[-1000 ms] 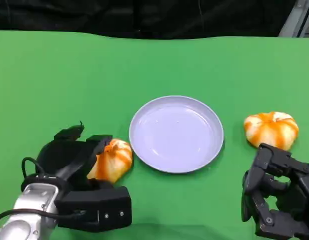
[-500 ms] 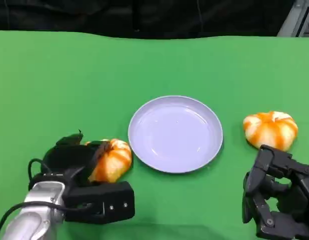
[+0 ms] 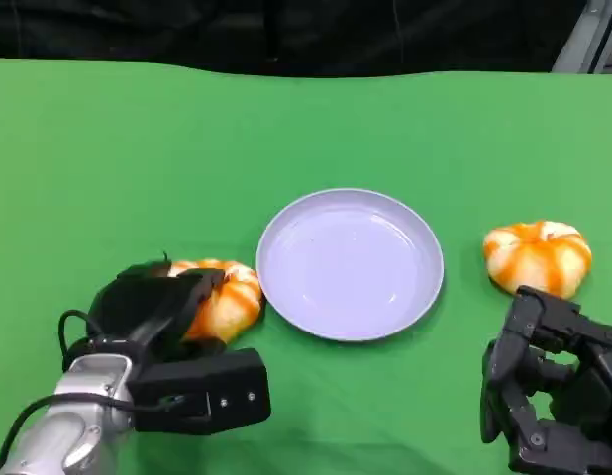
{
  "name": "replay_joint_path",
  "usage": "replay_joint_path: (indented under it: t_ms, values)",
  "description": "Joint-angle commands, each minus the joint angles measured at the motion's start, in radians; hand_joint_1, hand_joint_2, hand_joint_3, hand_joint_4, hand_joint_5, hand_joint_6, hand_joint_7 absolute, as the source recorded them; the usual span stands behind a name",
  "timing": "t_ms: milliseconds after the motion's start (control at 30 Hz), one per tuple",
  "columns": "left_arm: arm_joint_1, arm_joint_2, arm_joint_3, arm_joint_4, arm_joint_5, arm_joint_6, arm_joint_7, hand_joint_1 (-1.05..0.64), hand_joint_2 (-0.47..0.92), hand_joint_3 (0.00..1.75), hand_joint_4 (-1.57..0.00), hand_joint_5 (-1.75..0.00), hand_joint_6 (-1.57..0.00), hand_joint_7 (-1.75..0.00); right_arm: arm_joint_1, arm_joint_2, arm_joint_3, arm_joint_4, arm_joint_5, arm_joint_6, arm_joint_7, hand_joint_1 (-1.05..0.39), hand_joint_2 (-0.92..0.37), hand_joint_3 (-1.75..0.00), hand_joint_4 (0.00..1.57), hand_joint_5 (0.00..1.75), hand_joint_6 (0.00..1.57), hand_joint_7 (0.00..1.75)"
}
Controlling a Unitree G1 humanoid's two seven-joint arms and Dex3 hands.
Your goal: Grasp the bread from the table and place it into the plate.
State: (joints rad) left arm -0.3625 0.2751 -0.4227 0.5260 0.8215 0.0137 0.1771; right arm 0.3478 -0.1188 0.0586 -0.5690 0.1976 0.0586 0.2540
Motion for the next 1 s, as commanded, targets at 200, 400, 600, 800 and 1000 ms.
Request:
replay_joint_path:
  t_ms: [200, 400, 600, 800, 1000]
  values:
    - [0.015, 0.040, 0.081, 0.010, -0.067, -0.178, 0.279, -0.11, 0.85, 0.48, -0.89, -1.48, -1.24, -0.33, 0.001, -0.012, -0.007, -0.011, 0.004, 0.009, -0.002, -0.03, -0.60, -1.25, 0.85, 1.75, 0.61, 1.74]
    - [0.009, 0.056, 0.128, -0.040, -0.081, -0.187, 0.313, -0.10, 0.67, 0.85, -0.82, -1.74, -0.77, -1.43, 0.001, -0.013, -0.012, -0.013, 0.011, 0.018, 0.000, -0.03, -0.60, -1.24, 0.85, 1.75, 0.62, 1.74]
    - [-0.003, 0.054, 0.166, -0.141, -0.088, -0.174, 0.300, -0.12, 0.62, 0.89, -0.83, -1.75, -0.75, -1.50, 0.003, -0.015, -0.015, -0.011, 0.003, 0.014, 0.002, -0.04, -0.61, -1.24, 0.84, 1.75, 0.61, 1.74]
    - [-0.058, 0.002, 0.126, -0.196, -0.061, -0.187, 0.294, -0.17, 0.63, 0.91, -0.83, -1.75, -0.67, -1.67, 0.003, -0.016, -0.015, -0.015, 0.000, 0.024, -0.002, -0.03, -0.61, -1.24, 0.84, 1.75, 0.61, 1.75]
    - [-0.140, -0.080, 0.051, -0.120, -0.058, -0.207, 0.254, -0.16, 0.64, 0.85, -0.83, -1.75, -0.76, -1.48, 0.003, -0.009, -0.008, -0.009, -0.007, 0.009, -0.004, -0.02, -0.60, -1.25, 0.84, 1.75, 0.61, 1.75]
